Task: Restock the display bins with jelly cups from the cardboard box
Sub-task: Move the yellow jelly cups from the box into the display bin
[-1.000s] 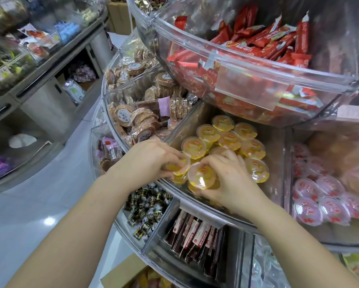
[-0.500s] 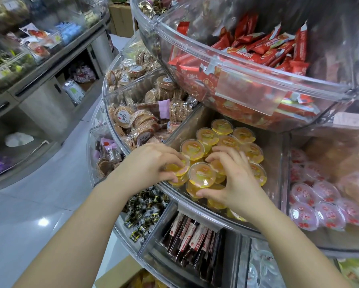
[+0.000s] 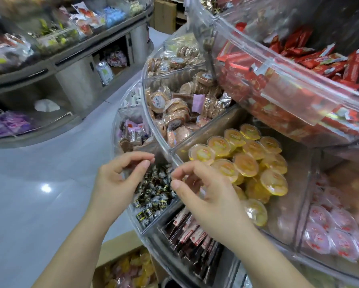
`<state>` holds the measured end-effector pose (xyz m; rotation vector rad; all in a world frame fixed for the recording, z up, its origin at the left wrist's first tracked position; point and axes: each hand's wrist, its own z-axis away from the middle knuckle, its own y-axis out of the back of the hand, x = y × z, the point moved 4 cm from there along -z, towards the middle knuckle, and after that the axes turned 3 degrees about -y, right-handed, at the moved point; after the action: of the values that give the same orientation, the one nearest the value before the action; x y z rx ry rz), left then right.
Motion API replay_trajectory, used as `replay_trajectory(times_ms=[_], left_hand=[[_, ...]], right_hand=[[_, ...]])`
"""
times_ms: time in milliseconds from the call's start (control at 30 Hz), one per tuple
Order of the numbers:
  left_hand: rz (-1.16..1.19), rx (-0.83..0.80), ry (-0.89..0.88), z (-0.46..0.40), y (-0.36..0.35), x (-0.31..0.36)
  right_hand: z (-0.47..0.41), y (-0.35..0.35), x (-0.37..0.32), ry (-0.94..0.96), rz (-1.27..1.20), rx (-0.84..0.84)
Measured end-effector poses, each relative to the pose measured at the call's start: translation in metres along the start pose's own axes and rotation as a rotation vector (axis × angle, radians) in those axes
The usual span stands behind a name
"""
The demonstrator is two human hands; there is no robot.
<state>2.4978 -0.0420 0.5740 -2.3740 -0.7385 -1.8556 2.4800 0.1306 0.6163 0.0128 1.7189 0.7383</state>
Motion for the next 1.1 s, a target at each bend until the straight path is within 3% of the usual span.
replay_trajectory(times_ms=[133,233,333,433,667,800,900,967,1033,1100], left_hand=[[0.098,0.292,0.296,0.070,0.063,-0.057],[0.071,0.428,0.522,0.141,0.100,-0.120],[0.046,0.486,0.737,0.218,0.120,-0.194],[0.008,0.442,0.927,0.293,0.119,-0.271],[-0.025,0.135,1.266,0.415,0.059,-0.467],[-0.072,0.024,1.276,0.429,0.021,-0.576],[-0.184,-0.023,1.122,0.406,-0.005,-0.638],[-0.212,-0.011,1.073,0.386,-0.026,-0.670],[-0.247,-0.016,1.124,0.373,-0.048,-0.696],[-0.247,0.055,1.217,0.367,-0.067,-0.712]], right_hand=[[0.012,-0.104,0.001,0.012,0.014,-0.376],[0.034,-0.188,0.033,-0.121,0.014,-0.625],[0.063,-0.270,0.096,-0.300,0.086,-0.803],[0.098,-0.343,0.186,-0.465,0.248,-0.951],[0.150,-0.459,0.418,-0.740,0.620,-1.013],[0.138,-0.511,0.505,-0.629,0.675,-0.903],[0.123,-0.541,0.558,-0.522,0.749,-0.864],[0.120,-0.556,0.590,-0.568,0.809,-0.914],[0.119,-0.565,0.616,-0.592,0.901,-0.922],[0.114,-0.572,0.629,-0.466,1.028,-0.828]])
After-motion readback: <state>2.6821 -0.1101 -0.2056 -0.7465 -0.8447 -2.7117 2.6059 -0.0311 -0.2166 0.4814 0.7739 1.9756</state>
